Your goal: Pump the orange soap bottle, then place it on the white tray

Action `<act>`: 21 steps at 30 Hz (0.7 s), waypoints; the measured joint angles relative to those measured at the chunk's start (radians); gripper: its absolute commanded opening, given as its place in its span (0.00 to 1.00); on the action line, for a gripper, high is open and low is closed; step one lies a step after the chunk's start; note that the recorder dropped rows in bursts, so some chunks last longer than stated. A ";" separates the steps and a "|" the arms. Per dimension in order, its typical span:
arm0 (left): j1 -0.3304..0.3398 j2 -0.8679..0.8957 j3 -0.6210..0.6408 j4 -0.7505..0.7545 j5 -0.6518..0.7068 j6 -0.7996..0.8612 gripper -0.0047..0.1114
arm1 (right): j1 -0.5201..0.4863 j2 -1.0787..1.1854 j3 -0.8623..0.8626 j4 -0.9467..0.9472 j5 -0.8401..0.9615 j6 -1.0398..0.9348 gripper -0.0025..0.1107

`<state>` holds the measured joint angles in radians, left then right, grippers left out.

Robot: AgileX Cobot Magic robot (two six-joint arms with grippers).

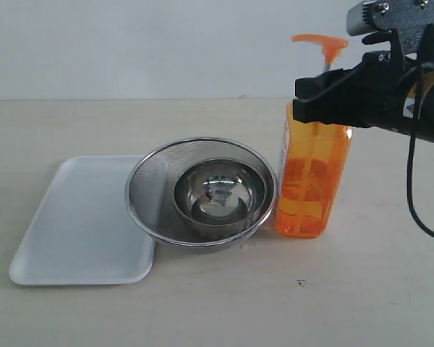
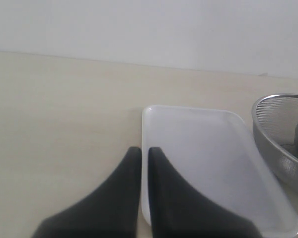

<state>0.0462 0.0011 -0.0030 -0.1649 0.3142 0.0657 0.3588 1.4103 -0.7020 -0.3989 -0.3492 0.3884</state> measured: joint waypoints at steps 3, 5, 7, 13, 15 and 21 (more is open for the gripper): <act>0.000 0.000 0.000 0.000 0.000 0.000 0.08 | 0.000 0.000 -0.002 0.000 0.008 -0.034 0.02; 0.000 0.000 0.000 0.000 0.000 0.000 0.08 | 0.000 0.000 -0.002 0.005 0.017 -0.084 0.02; 0.000 0.000 0.000 0.000 0.000 0.000 0.08 | 0.000 0.000 -0.004 0.010 0.026 -0.138 0.02; 0.000 0.000 0.000 0.000 0.000 0.000 0.08 | 0.000 -0.010 -0.006 -0.030 0.044 -0.197 0.02; 0.000 0.000 0.000 0.000 0.000 0.000 0.08 | 0.000 -0.011 -0.008 -0.055 0.045 -0.198 0.02; 0.000 0.000 0.000 0.000 0.000 0.000 0.08 | 0.001 -0.012 -0.012 -0.097 0.047 -0.198 0.02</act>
<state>0.0462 0.0011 -0.0030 -0.1649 0.3142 0.0657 0.3595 1.3979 -0.7141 -0.4963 -0.3020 0.1907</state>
